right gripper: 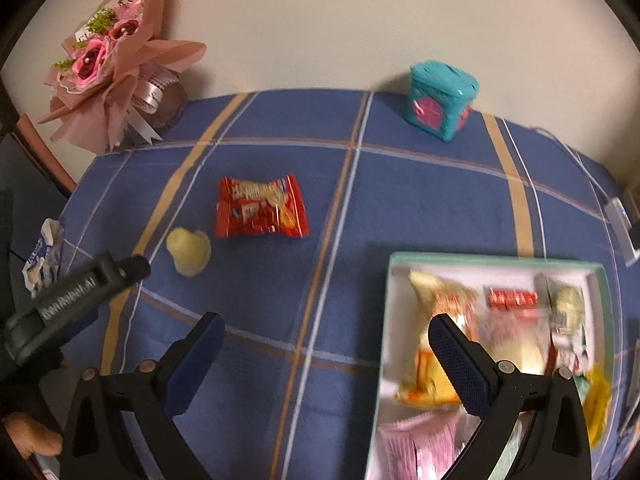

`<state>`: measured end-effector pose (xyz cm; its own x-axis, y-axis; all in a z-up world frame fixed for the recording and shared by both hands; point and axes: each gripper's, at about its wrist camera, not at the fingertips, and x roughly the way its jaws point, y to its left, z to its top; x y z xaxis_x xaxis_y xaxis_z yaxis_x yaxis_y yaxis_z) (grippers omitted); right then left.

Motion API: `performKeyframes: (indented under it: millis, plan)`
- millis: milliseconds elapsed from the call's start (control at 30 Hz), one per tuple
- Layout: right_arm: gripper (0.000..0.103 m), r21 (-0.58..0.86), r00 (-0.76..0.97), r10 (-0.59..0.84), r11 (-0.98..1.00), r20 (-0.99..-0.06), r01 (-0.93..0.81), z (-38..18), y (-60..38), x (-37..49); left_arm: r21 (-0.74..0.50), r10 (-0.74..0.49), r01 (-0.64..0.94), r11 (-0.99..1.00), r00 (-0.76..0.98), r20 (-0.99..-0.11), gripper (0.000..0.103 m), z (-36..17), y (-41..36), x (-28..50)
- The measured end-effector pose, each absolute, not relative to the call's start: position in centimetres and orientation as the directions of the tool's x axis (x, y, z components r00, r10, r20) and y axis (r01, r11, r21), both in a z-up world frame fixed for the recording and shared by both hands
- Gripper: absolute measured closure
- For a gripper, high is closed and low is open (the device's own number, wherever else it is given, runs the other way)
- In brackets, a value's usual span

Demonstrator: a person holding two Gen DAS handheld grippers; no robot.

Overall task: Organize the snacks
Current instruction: 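Move both tools back from the tray to the pudding cup and red packet, then grasp pudding cup with left tool while right tool grasps red snack packet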

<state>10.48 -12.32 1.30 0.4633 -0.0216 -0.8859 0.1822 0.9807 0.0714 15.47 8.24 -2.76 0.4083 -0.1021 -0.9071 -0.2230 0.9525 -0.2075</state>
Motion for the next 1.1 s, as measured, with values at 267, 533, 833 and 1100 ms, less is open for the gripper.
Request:
performKeyframes:
  millis: [267,533,833,1100]
  plan:
    - [0.0,0.191,0.534,0.068,0.965,-0.843,0.179,0.4,-12.7,14.6,-0.264,-0.16,-0.224,0.938,0.395,-0.905,0.0,-4.4,8.2,18.0]
    - [0.001,0.307,0.47,0.182,0.93,-0.864,0.204,-2.5,-13.6,19.9,-0.256,-0.171,-0.189,0.948,0.377,-0.91,0.003,-5.9,7.0,19.9]
    - [0.005,0.285,0.372,0.201,0.941,-0.906,0.184,-5.2,-12.7,22.9,-0.188,-0.145,-0.095,0.978,0.347,-0.927,0.008,-7.7,4.2,21.4]
    - [0.021,0.204,0.317,0.147,0.967,-0.937,0.155,-6.6,-11.1,24.3,-0.054,-0.04,-0.033,0.998,0.349,-0.936,0.009,-8.5,1.9,21.9]
